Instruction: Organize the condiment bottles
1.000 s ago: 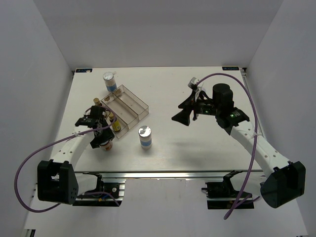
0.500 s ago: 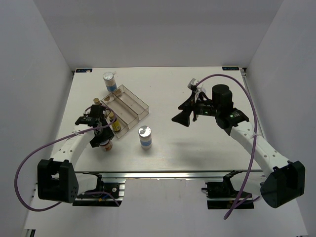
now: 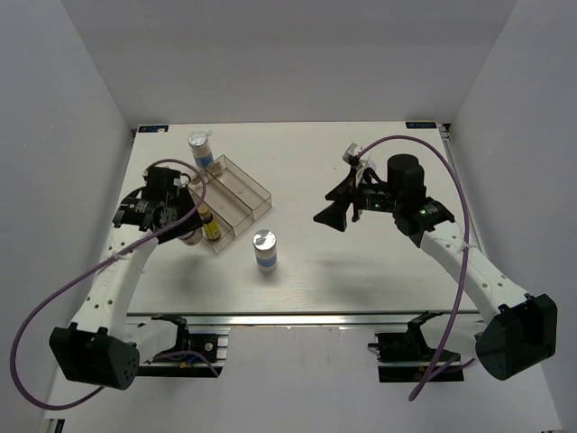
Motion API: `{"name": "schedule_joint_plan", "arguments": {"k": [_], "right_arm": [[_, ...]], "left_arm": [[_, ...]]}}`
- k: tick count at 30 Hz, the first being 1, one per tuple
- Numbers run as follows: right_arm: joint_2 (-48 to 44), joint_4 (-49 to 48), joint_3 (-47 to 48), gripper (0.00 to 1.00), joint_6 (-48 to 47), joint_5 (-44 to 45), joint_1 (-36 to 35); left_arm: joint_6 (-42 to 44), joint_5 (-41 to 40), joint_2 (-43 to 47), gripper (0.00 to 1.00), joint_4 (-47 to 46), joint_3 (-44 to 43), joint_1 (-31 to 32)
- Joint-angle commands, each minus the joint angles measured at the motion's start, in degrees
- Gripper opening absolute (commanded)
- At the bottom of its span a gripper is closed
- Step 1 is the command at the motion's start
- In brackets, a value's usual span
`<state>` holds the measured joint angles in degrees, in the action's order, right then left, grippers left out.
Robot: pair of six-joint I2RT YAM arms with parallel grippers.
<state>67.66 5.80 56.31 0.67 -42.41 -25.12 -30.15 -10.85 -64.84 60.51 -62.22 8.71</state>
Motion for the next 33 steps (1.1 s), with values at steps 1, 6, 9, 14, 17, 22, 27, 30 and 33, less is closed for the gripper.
{"name": "schedule_joint_plan", "arguments": {"k": [1, 6, 9, 14, 17, 22, 27, 30, 33], "right_arm": [[0.02, -2.11, -0.07, 0.89, -0.40, -0.92, 0.25], [0.10, -2.20, -0.15, 0.89, -0.40, -0.74, 0.16], [0.28, -2.20, -0.33, 0.89, -0.40, -0.65, 0.16], [0.81, -2.20, -0.33, 0.89, -0.40, -0.74, 0.25], [0.90, -2.20, -0.33, 0.89, -2.07, -0.39, 0.25], [0.81, -2.20, -0.42, 0.89, -2.16, -0.12, 0.16], [0.81, -2.20, -0.42, 0.89, -2.34, -0.21, 0.25], [0.72, -2.20, -0.42, 0.89, -2.51, -0.04, 0.16], [0.46, -2.20, -0.42, 0.89, -2.77, 0.14, 0.16]], "left_arm": [[2.91, 0.04, 3.23, 0.00, 3.65, -7.38, 2.18], [2.64, 3.38, 4.19, 0.00, 4.61, -12.39, 2.45], [2.38, 3.20, 4.98, 0.00, 3.48, -15.47, 2.63], [1.24, 5.04, 1.05, 0.00, 0.67, -26.61, 2.54], [0.53, 6.54, -4.22, 0.00, -1.00, -31.81, 2.54], [0.27, 5.67, -12.67, 0.00, -5.39, -39.73, 2.54], [1.76, 1.90, -23.99, 0.00, -7.16, -44.12, 2.54], [2.73, -0.04, -28.40, 0.00, -7.42, -45.45, 2.54], [3.78, -1.71, -32.80, 0.00, -8.04, -46.41, 2.54]]}}
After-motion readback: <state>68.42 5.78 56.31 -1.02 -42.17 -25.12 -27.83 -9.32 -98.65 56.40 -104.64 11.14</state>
